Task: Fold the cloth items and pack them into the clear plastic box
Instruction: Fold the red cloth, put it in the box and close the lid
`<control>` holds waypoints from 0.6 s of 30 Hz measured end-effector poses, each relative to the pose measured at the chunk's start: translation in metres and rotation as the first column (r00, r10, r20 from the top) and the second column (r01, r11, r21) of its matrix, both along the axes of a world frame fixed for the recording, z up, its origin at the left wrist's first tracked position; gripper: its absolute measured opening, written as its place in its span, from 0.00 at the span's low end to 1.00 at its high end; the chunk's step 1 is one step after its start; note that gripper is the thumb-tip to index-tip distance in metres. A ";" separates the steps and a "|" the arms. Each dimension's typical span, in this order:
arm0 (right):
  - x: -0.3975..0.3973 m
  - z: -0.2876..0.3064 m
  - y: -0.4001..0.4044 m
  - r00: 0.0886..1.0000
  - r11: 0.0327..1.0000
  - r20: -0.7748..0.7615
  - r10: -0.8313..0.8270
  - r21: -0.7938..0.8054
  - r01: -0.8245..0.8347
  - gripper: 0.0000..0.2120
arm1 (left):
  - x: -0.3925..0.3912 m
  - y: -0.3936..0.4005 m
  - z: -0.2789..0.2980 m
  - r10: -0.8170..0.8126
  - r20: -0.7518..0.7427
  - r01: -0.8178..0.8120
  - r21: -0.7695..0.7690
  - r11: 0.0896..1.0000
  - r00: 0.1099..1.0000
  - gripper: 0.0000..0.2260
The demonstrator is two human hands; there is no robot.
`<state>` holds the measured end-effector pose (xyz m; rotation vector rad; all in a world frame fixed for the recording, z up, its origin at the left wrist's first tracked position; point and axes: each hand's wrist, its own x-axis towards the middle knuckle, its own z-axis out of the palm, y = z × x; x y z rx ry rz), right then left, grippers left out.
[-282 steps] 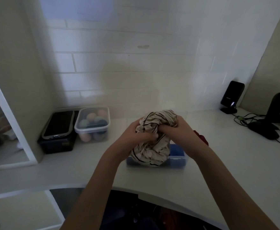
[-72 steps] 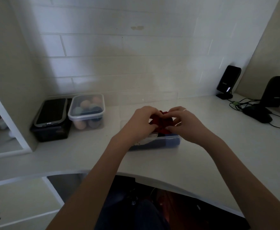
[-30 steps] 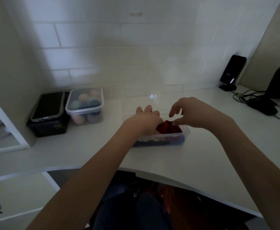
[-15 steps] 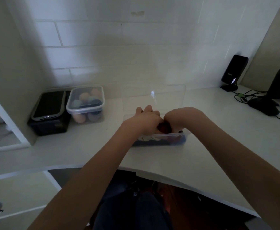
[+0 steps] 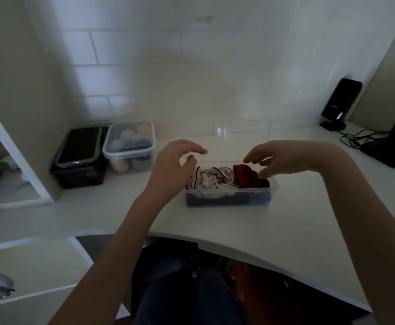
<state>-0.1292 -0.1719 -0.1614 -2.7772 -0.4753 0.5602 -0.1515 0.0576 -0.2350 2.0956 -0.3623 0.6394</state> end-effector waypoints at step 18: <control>-0.003 -0.027 -0.006 0.959 0.776 0.152 -0.240 0.623 0.095 0.14 | 0.015 -0.016 -0.036 -0.188 -0.311 -0.098 -0.713 0.694 0.932 0.18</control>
